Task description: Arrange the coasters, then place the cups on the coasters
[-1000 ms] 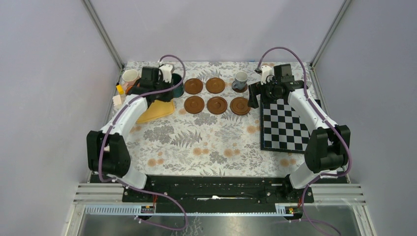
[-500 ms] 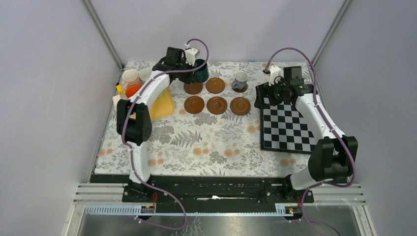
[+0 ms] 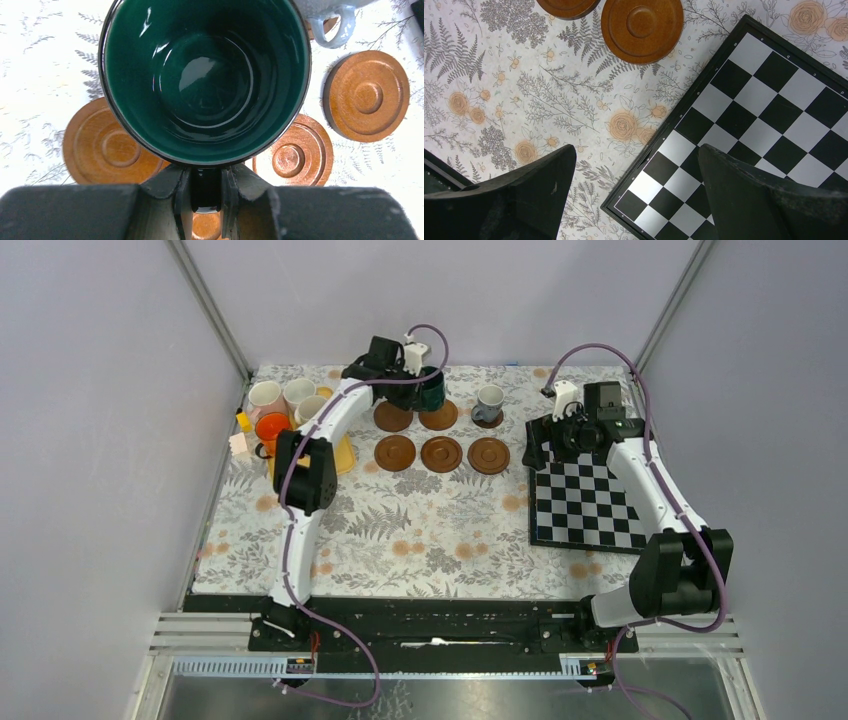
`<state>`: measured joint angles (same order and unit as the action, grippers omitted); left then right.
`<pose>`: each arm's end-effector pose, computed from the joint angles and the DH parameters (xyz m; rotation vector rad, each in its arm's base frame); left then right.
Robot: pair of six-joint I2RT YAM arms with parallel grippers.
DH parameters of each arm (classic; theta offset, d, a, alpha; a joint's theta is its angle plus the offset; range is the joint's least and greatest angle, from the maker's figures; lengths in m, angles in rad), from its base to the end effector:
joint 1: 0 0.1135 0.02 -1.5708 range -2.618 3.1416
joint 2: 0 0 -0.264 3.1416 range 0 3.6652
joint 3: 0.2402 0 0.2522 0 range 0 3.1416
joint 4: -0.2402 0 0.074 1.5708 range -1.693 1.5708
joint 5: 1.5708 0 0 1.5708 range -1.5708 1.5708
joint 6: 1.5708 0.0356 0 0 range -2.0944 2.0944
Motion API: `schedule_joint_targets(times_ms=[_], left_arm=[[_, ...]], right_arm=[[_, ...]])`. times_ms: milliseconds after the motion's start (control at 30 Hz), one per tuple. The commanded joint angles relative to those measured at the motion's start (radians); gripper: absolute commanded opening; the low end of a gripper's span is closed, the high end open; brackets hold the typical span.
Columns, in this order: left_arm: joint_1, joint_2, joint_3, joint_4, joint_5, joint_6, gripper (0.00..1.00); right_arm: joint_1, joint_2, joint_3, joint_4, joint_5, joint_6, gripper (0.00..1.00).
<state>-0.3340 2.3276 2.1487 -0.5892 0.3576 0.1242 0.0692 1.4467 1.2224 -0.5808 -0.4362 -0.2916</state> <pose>0.4968 -0.1856 0.2463 0.7030 2.2280 -0.5222 0.3113 0.0367 0.3029 -0.6166 2.2330 0.4051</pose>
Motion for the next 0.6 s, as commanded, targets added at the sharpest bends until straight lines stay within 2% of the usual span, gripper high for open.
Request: schedule_joint_targets(times_ms=[0, 567], left_arm=[[-0.031, 0.013, 0.094, 0.074, -0.009, 0.024, 0.00], [-0.054, 0.097, 0.135, 0.090, -0.056, 0.028, 0.01]], right_arm=[[-0.002, -0.027, -0.014, 0.019, -0.009, -0.008, 0.99], [-0.002, -0.031, -0.014, 0.019, -0.029, -0.006, 1.00]])
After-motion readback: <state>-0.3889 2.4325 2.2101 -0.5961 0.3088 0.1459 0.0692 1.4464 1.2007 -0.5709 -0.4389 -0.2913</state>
